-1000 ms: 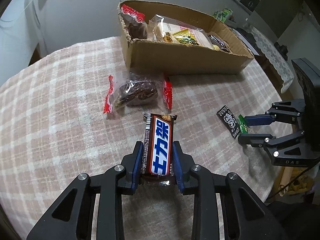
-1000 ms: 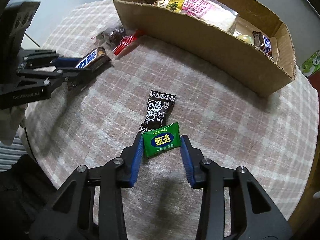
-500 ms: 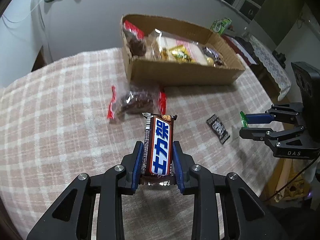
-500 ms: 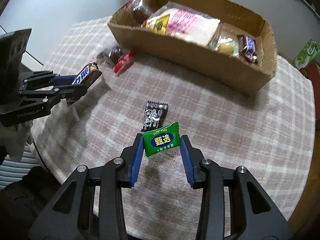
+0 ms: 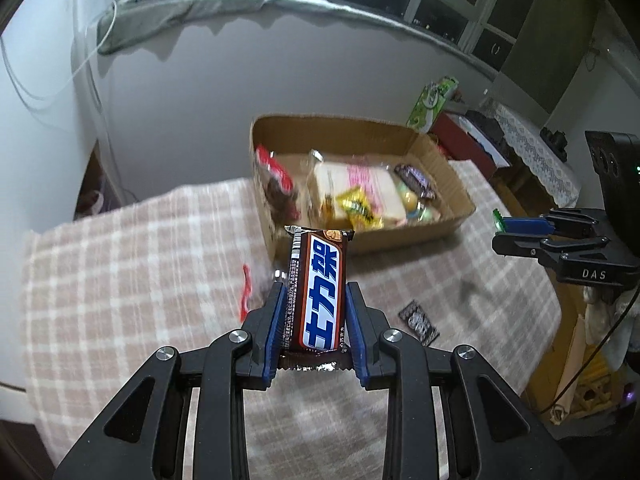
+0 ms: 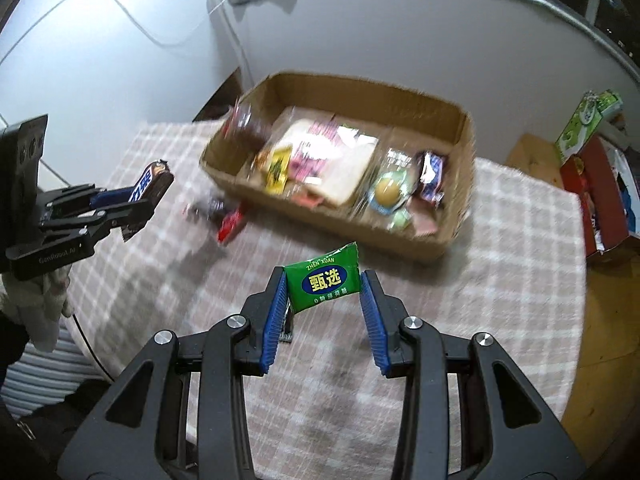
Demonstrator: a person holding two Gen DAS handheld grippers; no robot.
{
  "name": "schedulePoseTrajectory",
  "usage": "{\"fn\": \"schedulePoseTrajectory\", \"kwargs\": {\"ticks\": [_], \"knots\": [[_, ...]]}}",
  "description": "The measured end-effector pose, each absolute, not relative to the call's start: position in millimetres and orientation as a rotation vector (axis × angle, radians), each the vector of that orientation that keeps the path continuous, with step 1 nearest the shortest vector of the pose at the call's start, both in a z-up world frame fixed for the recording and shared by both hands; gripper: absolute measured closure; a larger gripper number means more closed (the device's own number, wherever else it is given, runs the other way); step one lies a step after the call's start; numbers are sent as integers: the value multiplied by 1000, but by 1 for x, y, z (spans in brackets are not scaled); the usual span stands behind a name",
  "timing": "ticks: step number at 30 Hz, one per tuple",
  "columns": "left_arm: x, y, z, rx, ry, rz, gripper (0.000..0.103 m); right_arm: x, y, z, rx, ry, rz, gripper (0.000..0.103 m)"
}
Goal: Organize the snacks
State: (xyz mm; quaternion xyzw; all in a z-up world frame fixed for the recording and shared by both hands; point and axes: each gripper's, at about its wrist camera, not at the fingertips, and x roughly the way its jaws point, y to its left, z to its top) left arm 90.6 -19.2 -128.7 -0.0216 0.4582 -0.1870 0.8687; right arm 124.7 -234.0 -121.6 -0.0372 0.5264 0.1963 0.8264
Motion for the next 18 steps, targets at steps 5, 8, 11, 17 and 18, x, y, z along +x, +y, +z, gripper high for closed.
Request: {"fn": "schedulePoseTrajectory", "kwargs": {"ticks": [5, 8, 11, 17, 18], "knots": [[99, -28, -118, -28, 929, -403, 76, 131, -234, -108, -84, 1085, 406, 64], [106, -34, -113, -18, 913, -406, 76, 138, -235, -102, -87, 1067, 399, 65], [114, -40, -108, -3, 902, -405, 76, 146, -237, -99, -88, 1051, 387, 64], [135, -56, -105, 12, 889, -402, 76, 166, -238, -98, -70, 1042, 371, 64], [139, -59, -105, 11, 889, -402, 76, 171, -238, -98, -68, 1041, 368, 64]]}}
